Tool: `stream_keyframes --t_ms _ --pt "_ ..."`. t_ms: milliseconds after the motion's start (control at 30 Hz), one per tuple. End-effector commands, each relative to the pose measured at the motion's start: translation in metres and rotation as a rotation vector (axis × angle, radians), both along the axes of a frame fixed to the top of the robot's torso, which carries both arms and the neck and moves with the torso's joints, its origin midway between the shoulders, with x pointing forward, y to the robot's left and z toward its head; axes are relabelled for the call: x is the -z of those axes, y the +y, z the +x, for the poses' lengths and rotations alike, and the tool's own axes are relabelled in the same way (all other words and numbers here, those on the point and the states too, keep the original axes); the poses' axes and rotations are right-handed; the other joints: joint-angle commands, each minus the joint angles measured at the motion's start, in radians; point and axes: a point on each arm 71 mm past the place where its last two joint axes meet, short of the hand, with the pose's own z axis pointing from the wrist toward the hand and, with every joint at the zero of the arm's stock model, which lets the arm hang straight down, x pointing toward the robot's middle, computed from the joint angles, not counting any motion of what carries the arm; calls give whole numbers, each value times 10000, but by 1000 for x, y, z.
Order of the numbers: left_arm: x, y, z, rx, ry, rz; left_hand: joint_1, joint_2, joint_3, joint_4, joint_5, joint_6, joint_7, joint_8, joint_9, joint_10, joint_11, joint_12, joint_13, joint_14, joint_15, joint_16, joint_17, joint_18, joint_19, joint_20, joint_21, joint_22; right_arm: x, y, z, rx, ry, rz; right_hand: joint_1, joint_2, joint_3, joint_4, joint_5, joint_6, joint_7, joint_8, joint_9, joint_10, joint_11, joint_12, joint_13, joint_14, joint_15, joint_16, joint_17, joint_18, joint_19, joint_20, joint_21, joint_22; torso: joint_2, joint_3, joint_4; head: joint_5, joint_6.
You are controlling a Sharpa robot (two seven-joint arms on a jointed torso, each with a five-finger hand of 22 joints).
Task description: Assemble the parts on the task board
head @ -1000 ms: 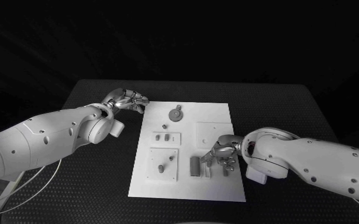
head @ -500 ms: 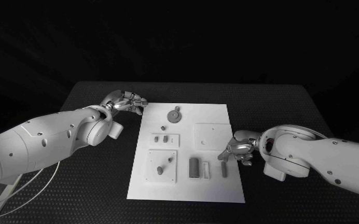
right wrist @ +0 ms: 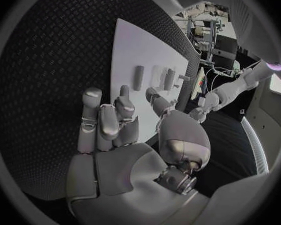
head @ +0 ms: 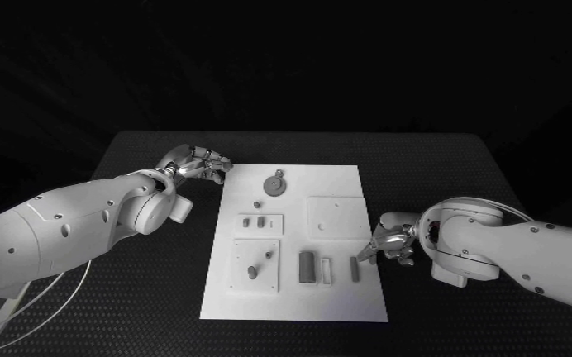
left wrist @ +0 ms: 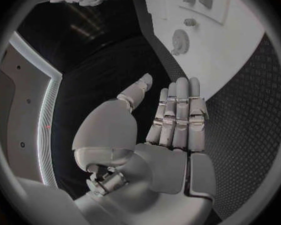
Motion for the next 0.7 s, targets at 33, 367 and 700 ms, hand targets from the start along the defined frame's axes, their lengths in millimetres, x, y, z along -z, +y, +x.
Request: stream_keyframes --t_ms 33,367,700 --pt "0 -3 0 170 15 -128 -133 -4 -48 19 -12 -68 -4 14 -16 -58 23 -28 -8 -4 82 -45 17 -24 -60 42 28 -13 4 2 2 -333 -408 -763 -51 -72 24 108 30 117 46 -34 13 -19 -26 -24 -9 144 -65 21 26 294 50 -36 -28 126 -9 -30 38 -99 -2" --pt "0 -2 -1 172 43 -125 -139 -3 -48 17 -13 -65 -6 17 -17 -60 24 -27 -8 -8 83 -50 20 -24 -65 43 26 -15 23 20 -7 -575 111 -512 -261 -348 162 470 31 155 33 -65 29 14 -40 3 -9 152 -78 25 44 294 66 -66 -40 134 -2 -30 42 -61 -28" --pt "0 1 -2 151 124 -98 -140 -7 -48 11 -12 -63 -8 19 -17 -62 24 -27 -8 -15 85 -56 24 -24 -73 44 24 -17 32 25 -6 -810 460 -804 -155 -340 243 441 31 133 39 -93 33 -37 -35 -56 -53 119 -76 8 -17 294 45 -77 -43 145 -8 -23 28 13 -96"
